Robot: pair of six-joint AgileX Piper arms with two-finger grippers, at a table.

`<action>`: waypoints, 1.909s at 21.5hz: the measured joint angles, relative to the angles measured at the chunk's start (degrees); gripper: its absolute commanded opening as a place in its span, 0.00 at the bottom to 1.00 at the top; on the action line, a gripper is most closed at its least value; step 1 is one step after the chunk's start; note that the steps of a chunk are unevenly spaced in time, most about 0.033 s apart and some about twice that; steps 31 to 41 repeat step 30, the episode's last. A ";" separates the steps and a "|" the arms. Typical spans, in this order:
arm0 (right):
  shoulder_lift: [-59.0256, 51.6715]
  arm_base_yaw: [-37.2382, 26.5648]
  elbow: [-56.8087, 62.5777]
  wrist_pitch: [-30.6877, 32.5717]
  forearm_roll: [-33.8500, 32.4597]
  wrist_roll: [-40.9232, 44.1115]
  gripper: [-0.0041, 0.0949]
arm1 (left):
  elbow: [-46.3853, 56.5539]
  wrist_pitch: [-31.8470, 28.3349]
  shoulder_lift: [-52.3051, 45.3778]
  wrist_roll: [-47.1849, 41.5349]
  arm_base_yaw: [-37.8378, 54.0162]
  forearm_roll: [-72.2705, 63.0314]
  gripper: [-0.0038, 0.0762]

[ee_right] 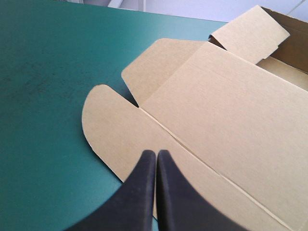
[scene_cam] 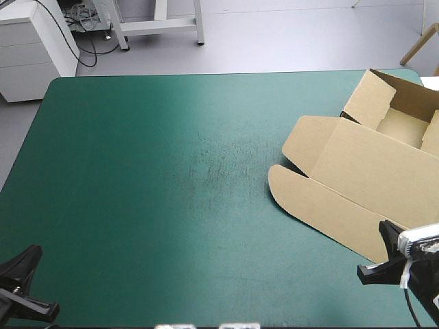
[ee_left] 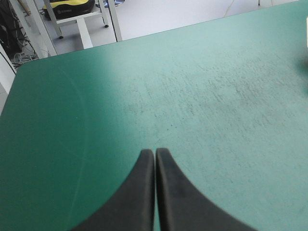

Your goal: Fold the box

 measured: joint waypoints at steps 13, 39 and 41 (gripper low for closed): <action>-10.58 0.00 11.64 -6.14 -1.33 -0.22 0.03 | 21.20 -13.12 -8.56 -1.30 0.00 -4.34 0.04; -14.36 0.00 12.09 -6.98 -0.28 2.21 0.03 | 21.36 -14.39 -8.62 -1.47 0.00 -4.34 0.04; -14.36 0.00 12.09 -6.98 -0.28 2.21 0.03 | 21.36 -14.39 -8.62 -1.47 0.00 -4.34 0.04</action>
